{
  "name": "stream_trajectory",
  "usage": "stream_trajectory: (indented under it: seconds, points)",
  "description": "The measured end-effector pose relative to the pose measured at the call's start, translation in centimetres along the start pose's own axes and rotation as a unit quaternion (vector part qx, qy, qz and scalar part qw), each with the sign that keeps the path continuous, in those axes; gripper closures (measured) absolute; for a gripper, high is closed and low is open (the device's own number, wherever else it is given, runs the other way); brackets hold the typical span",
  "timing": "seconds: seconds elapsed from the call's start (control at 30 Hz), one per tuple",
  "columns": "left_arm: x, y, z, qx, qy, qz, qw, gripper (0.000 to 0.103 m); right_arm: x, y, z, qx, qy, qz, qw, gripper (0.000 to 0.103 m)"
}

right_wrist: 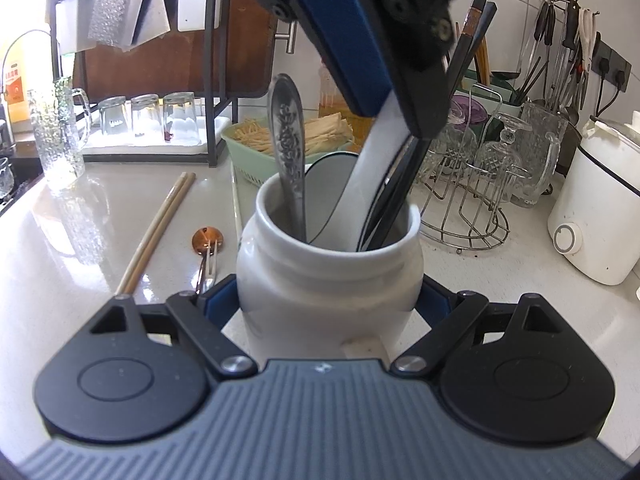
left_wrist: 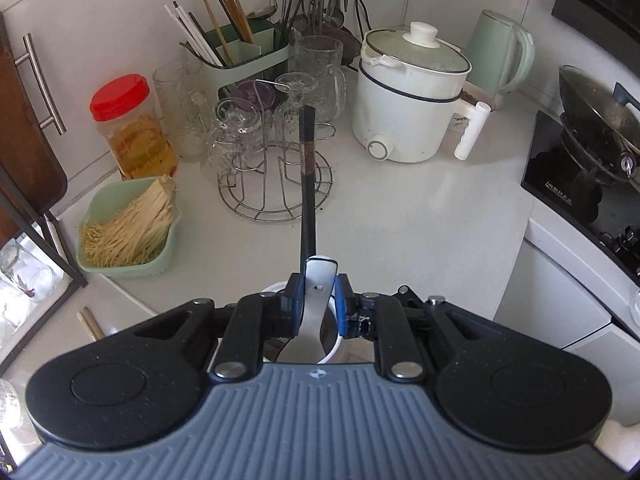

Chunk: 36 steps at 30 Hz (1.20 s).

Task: Organize utensils
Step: 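Lower the white spatula into the mug with the left gripper, then open the left gripper to release the spatula into the mug, then move the left gripper back over the white stick on the counter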

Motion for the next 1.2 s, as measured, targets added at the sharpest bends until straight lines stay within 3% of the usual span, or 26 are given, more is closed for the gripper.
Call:
stream_trajectory:
  seconds: [0.23, 0.37, 0.53, 0.87, 1.2]
  points:
    - [0.2, 0.0, 0.4, 0.034, -0.024, -0.005, 0.9991, 0.082, 0.1, 0.0, -0.1, 0.001, 0.004, 0.001, 1.0, 0.011]
    - [0.8, -0.1, 0.7, 0.051, -0.035, -0.014, 0.998, 0.064, 0.1, 0.0, -0.2, 0.004, 0.007, 0.004, 1.0, 0.011]
    - [2.5, -0.3, 1.0, 0.07, -0.047, -0.045, 0.9954, 0.059, 0.1, 0.0, -0.3, 0.007, 0.01, 0.006, 1.0, 0.011]
    - [7.4, -2.4, 5.6, 0.156, 0.0, -0.102, 0.9825, 0.059, 0.0, 0.2, -0.2, 0.013, 0.015, 0.014, 1.0, 0.011]
    - [10.2, -7.1, 9.9, 0.233, 0.05, -0.121, 0.9636, 0.059, -0.1, 0.3, -0.1, 0.012, 0.013, 0.022, 1.0, 0.011]
Point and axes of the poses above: each gripper's, at about its wrist camera, not at the fingertips, and x roughly against the way its jaws point, z to its left, y to its top, the point moved 6 cm from there along -x, roughly the way its jaws point, and after that the axes turned 5 degrees about -y, right-handed, at the moved point
